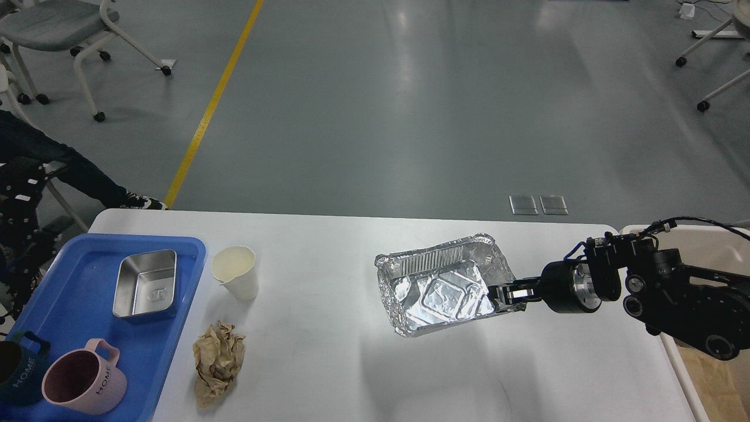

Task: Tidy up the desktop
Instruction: 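Pull the foil tray back toward the table center with the right gripper, then reach the left gripper to the white paper cup and grasp it, then lift the paper cup with the left gripper and carry it over the foil tray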

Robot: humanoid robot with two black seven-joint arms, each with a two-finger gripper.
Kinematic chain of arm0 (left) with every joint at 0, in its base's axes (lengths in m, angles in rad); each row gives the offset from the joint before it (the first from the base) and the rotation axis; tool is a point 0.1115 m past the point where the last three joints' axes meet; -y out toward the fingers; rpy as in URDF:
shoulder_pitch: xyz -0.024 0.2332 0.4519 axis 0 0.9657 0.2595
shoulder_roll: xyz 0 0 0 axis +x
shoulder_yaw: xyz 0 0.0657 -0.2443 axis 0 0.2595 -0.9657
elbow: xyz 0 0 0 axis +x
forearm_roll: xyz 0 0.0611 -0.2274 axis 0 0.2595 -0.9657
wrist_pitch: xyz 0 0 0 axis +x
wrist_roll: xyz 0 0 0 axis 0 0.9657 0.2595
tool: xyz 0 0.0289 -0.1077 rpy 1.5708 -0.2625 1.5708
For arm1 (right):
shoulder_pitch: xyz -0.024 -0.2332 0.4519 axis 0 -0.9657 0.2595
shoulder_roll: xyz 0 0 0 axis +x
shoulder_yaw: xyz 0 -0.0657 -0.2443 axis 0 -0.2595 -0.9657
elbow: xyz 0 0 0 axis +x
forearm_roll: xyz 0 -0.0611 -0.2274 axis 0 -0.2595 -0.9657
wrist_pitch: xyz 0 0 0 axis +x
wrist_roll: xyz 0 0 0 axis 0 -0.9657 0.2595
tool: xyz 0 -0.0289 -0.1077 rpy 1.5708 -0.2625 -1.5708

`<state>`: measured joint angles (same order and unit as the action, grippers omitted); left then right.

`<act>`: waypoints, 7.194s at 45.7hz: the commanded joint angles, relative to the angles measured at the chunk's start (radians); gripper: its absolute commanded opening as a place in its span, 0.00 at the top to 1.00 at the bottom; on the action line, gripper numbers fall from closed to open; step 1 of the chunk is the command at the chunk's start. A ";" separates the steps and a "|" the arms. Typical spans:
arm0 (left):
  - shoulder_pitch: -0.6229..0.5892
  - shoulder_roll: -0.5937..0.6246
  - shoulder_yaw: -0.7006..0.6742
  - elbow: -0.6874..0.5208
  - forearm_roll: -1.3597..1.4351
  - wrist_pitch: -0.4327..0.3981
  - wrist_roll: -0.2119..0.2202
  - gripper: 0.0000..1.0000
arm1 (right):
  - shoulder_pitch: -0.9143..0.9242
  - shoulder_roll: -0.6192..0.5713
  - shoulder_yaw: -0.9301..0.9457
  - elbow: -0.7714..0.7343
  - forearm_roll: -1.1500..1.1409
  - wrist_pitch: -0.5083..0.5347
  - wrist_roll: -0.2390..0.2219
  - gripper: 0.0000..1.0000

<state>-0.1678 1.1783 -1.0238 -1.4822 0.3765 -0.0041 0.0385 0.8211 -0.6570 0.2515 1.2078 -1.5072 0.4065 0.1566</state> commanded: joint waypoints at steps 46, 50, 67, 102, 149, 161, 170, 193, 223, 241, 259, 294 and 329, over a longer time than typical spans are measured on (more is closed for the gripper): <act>0.027 0.221 0.107 -0.155 0.506 -0.165 -0.173 0.04 | -0.019 -0.024 -0.014 0.001 0.001 -0.002 0.003 1.00; 0.027 0.230 0.113 -0.165 0.506 -0.165 -0.173 0.04 | -0.019 -0.024 -0.014 0.001 0.001 -0.002 0.003 1.00; 0.027 0.235 0.128 -0.207 0.506 -0.183 -0.181 0.04 | -0.028 -0.024 -0.014 0.001 -0.001 -0.003 0.006 1.00; -0.211 -0.103 0.373 0.088 0.512 -0.211 -0.094 0.04 | -0.037 -0.018 -0.014 0.004 -0.001 -0.008 0.006 1.00; -0.466 -0.522 0.742 0.488 0.591 -0.119 -0.063 0.09 | -0.056 -0.021 -0.003 0.009 0.002 -0.012 0.012 1.00; -0.467 -0.545 0.751 0.494 0.594 -0.083 -0.060 0.21 | -0.057 -0.023 0.000 0.010 0.002 -0.014 0.014 1.00; -0.487 -0.566 0.817 0.496 0.596 -0.011 -0.061 0.26 | -0.057 -0.023 0.000 0.010 0.002 -0.014 0.014 1.00; -0.516 -0.624 0.897 0.583 0.570 0.003 -0.045 0.84 | -0.059 -0.023 0.002 0.012 0.002 -0.017 0.015 1.00; -0.573 -0.583 0.897 0.536 0.507 -0.046 -0.069 1.00 | -0.063 -0.023 0.003 0.012 0.004 -0.017 0.015 1.00; -0.651 -0.266 0.895 0.285 0.510 -0.112 -0.057 1.00 | -0.063 -0.023 0.002 0.012 0.004 -0.017 0.015 1.00; -0.674 -0.002 0.883 0.016 0.516 -0.114 -0.072 1.00 | -0.063 -0.019 0.002 0.012 0.004 -0.017 0.015 1.00; -1.039 -0.505 1.077 0.104 0.605 -0.162 -0.060 1.00 | -0.060 -0.027 0.005 0.013 0.010 -0.017 0.015 1.00; -1.105 -1.154 1.179 0.491 0.582 -0.201 -0.061 1.00 | -0.054 -0.029 0.014 0.013 0.018 -0.017 0.017 1.00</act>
<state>-1.2730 0.0519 0.1419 -1.0235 0.9624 -0.1984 -0.0282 0.7690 -0.6841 0.2605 1.2210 -1.4900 0.3896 0.1733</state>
